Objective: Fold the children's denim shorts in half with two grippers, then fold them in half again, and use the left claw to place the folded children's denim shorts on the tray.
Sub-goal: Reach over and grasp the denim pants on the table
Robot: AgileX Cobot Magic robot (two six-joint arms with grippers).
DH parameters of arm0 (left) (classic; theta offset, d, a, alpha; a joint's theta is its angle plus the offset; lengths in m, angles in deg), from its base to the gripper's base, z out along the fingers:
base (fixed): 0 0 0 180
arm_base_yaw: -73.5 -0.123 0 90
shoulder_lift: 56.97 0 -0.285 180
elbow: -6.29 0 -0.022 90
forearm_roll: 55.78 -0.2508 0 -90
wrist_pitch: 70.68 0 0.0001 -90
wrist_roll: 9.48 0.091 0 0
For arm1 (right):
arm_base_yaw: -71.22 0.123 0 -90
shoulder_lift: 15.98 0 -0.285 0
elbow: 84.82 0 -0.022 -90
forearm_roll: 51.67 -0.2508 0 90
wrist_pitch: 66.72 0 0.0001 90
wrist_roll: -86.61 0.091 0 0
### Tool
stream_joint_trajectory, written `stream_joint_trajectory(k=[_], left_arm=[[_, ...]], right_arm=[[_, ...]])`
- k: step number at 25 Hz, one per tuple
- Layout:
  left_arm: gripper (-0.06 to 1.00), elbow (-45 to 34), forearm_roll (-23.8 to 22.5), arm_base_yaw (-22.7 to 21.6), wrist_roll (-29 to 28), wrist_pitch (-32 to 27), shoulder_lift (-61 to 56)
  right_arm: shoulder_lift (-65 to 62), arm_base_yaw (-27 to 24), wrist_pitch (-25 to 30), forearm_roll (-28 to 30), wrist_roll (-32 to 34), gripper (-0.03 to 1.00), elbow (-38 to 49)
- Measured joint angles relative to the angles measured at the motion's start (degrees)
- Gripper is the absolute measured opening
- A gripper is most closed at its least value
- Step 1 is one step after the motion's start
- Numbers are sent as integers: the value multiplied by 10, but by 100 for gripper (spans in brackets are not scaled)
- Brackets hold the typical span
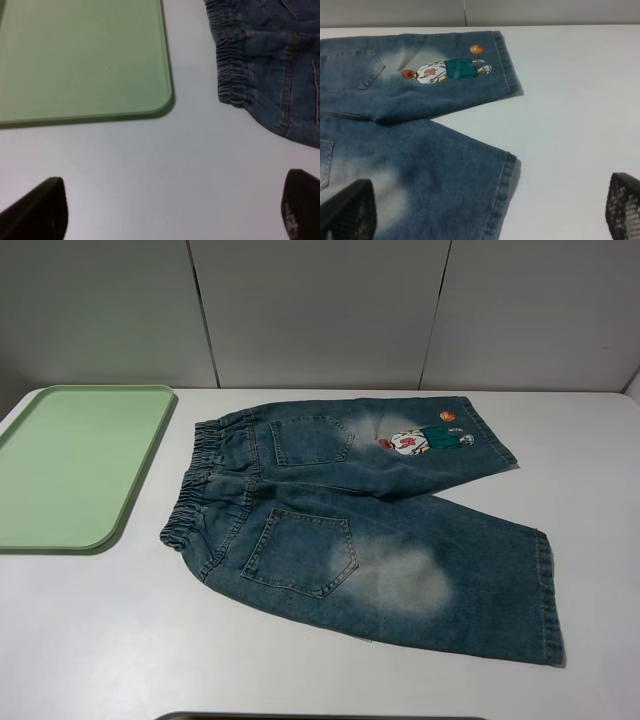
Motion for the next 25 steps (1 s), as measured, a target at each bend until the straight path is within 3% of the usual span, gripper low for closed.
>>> stream_joint_trajectory(k=[25], left_arm=[[84, 0, -1, 0, 0, 0, 0]], right_arm=[[0, 0, 0, 0, 0, 69, 0]])
